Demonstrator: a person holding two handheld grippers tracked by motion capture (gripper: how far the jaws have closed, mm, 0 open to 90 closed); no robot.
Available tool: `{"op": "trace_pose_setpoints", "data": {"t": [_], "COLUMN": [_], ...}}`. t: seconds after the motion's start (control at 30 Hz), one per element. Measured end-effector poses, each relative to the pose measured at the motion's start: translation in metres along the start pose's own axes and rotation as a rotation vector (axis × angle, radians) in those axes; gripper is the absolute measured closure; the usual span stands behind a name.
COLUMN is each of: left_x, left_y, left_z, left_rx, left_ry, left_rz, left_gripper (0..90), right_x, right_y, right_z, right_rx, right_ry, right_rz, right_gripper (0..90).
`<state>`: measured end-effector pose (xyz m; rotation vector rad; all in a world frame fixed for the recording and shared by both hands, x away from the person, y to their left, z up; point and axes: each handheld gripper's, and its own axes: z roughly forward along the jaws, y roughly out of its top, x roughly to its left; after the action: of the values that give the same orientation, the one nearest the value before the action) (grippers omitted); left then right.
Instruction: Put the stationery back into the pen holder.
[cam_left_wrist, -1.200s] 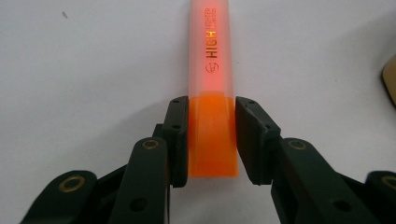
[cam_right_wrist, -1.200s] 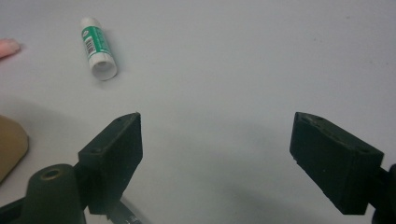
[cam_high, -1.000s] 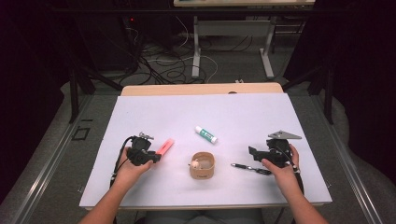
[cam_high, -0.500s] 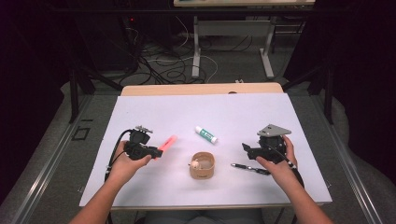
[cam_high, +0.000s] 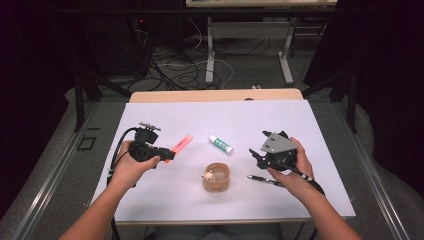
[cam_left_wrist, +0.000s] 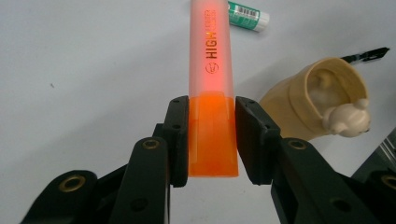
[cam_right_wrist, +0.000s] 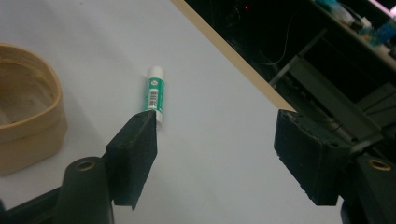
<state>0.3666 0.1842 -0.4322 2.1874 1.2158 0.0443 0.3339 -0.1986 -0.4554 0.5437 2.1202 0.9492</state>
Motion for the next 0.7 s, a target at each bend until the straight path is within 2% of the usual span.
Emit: {"op": "trace_pose_setpoints", "data": {"t": [0.07, 0.23, 0.27, 0.37, 0.5, 0.53, 0.57, 0.6, 0.63, 0.67, 0.7], "left_x": [-0.002, -0.006, -0.006, -0.009, -0.013, -0.015, -0.016, -0.018, -0.019, -0.021, -0.023], "left_y": [0.003, 0.006, 0.007, 0.008, 0.01, 0.011, 0.011, 0.012, 0.013, 0.014, 0.015], "left_z": [-0.003, -0.006, -0.006, -0.005, -0.002, 0.0, 0.001, 0.002, 0.003, 0.004, 0.005], "left_rx": [-0.001, -0.008, -0.01, -0.008, -0.001, -0.002, 0.002, 0.0, 0.007, 0.007, 0.01], "left_ry": [-0.005, -0.017, -0.023, -0.04, -0.062, -0.066, -0.071, -0.077, -0.083, -0.088, -0.094], "left_rz": [0.004, -0.003, 0.009, 0.003, 0.002, 0.0, 0.004, 0.0, 0.012, 0.008, 0.008], "left_gripper": [67.1, 67.1, 67.1, 67.1, 67.1, 67.1, 67.1, 67.1, 67.1, 67.1, 67.1], "right_x": [0.003, 0.013, 0.015, 0.022, 0.03, 0.033, 0.033, 0.034, 0.037, 0.038, 0.043], "right_y": [0.007, 0.018, 0.02, 0.026, 0.031, 0.034, 0.034, 0.035, 0.035, 0.037, 0.038], "right_z": [0.0, 0.002, 0.002, 0.004, 0.008, 0.009, 0.009, 0.009, 0.009, 0.01, 0.009], "right_rx": [-0.008, -0.046, -0.05, -0.055, -0.04, -0.044, -0.044, -0.051, -0.047, -0.047, -0.037], "right_ry": [0.021, 0.042, 0.039, 0.065, 0.078, 0.083, 0.083, 0.087, 0.089, 0.091, 0.086], "right_rz": [-0.06, -0.21, -0.241, -0.305, -0.419, -0.476, -0.476, -0.498, -0.497, -0.531, -0.543], "right_gripper": [31.5, 33.3, 33.3, 33.3, 33.5, 34.6, 34.6, 34.8, 34.9, 35.5, 36.1]}}
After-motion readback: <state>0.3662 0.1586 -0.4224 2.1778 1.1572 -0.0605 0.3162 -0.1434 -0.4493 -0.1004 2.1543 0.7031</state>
